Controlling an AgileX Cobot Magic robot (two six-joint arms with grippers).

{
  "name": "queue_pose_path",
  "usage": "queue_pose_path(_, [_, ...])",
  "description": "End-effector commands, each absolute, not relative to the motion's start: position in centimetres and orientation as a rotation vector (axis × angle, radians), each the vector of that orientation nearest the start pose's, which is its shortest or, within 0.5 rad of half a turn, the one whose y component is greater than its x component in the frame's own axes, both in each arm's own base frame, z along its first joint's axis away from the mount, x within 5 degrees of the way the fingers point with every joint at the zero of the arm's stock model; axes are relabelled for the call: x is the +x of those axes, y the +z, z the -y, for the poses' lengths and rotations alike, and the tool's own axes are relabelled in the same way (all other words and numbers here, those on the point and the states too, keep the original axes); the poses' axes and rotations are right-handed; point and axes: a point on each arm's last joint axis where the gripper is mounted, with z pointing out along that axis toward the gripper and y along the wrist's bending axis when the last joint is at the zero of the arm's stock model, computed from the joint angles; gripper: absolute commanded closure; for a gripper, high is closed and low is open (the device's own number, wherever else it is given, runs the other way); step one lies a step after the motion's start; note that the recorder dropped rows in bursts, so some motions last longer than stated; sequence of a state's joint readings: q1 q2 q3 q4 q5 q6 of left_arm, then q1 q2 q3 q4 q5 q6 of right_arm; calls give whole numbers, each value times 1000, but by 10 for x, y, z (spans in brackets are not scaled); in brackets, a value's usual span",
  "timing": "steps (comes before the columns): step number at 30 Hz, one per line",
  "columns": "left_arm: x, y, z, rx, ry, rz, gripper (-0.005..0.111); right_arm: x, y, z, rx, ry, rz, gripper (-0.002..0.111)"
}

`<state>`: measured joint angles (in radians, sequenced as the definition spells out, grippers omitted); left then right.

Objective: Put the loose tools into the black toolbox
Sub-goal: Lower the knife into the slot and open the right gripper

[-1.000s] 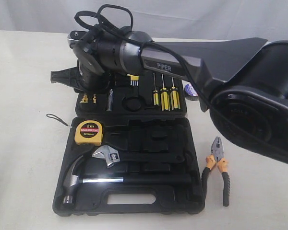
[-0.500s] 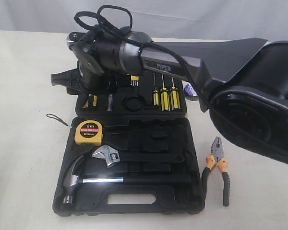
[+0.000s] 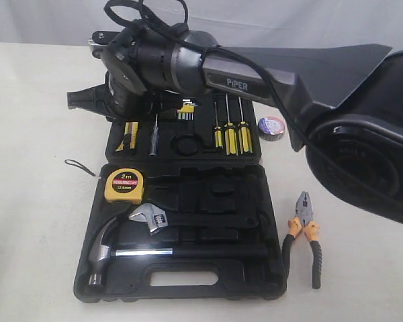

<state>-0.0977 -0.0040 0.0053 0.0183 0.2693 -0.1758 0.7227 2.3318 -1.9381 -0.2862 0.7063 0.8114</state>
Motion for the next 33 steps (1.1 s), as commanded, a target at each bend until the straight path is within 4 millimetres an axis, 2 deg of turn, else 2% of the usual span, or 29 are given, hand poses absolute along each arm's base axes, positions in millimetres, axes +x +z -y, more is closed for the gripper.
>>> queue_pose_path(1, [55,189,5,-55,-190,-1757,107,407,174,-325,-153,268,-2503,108])
queue_pose_path(5, [55,189,5,-55,-190,-1757,107,414,167,-321,-161,256,-2487,109])
queue_pose_path(10, [55,189,5,-53,-187,-1757,107,421,149,-320,-172,254,-2482,109])
queue_pose_path(17, [55,189,5,-53,-187,-1757,107,423,127,-321,-200,228,-2495,109])
queue_pose_path(20, [55,189,5,-53,-187,-1757,107,424,128,-321,-220,208,-2483,109])
queue_pose_path(26, [55,189,5,-53,-187,-1757,107,426,143,-321,-222,211,-2449,109])
queue_pose_path(33, [55,189,5,-53,-187,-1757,107,423,173,-320,-253,217,-2412,109])
